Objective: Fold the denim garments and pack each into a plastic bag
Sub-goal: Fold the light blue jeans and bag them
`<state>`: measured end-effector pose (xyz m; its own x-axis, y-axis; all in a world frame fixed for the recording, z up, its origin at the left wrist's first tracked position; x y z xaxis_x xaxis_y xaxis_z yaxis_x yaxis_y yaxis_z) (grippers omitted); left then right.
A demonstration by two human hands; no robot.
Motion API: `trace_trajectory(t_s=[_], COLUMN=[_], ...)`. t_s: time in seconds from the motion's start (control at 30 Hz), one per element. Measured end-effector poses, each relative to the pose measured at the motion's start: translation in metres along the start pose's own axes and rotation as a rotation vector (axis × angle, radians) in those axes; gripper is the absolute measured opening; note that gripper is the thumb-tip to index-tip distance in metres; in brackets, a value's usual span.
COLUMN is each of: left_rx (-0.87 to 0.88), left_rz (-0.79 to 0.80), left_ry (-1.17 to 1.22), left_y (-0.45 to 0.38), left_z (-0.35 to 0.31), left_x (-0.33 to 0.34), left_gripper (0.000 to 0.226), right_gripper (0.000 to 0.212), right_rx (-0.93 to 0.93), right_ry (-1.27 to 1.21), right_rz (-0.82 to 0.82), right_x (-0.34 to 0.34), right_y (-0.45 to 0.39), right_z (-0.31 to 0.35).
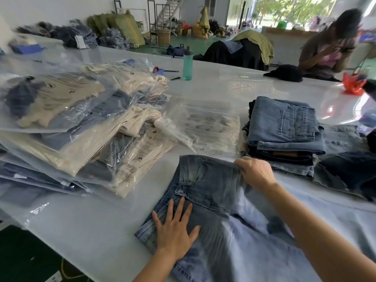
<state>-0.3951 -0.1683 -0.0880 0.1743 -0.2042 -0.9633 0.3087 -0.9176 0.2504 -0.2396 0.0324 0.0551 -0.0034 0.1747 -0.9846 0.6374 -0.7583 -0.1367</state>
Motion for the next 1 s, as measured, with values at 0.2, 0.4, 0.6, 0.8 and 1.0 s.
trace_trajectory(t_s=[0.2, 0.4, 0.6, 0.8, 1.0], left_rx=[-0.001, 0.026, 0.041, -0.209, -0.528], left_rz=[-0.067, -0.043, -0.245, -0.521, -0.368], left_ry=[0.048, 0.119, 0.187, 0.632, 0.994], left_y=[0.0, 0.021, 0.067, 0.08, 0.074], left_z=[0.001, 0.038, 0.08, 0.092, 0.104], left_x=[-0.004, -0.01, -0.019, -0.02, -0.022], left_gripper=[0.069, 0.063, 0.017, 0.026, 0.034], right_gripper=[0.014, 0.028, 0.032, 0.046, 0.037], right_rx=[-0.354, -0.132, -0.244, -0.334, -0.36], right_ry=[-0.074, 0.002, 0.062, -0.149, -0.309], right_rz=[-0.277, 0.047, 0.372, 0.251, 0.136], right_x=[-0.058, 0.001, 0.017, 0.018, 0.031], right_y=[0.099, 0.187, 0.165, 0.129, 0.105], right_z=[0.081, 0.133, 0.153, 0.218, 0.219])
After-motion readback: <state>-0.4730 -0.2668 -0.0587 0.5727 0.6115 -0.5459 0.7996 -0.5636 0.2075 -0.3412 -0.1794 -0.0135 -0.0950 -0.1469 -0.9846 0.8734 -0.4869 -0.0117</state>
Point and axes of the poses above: each hand's wrist, its own y-axis away from the middle knuckle, its own x-axis out of the palm, z = x × y, the point moved 4 cm from there along -y, towards the middle knuckle, and after that the axes turned 3 degrees about z, right-handed, at the moved point
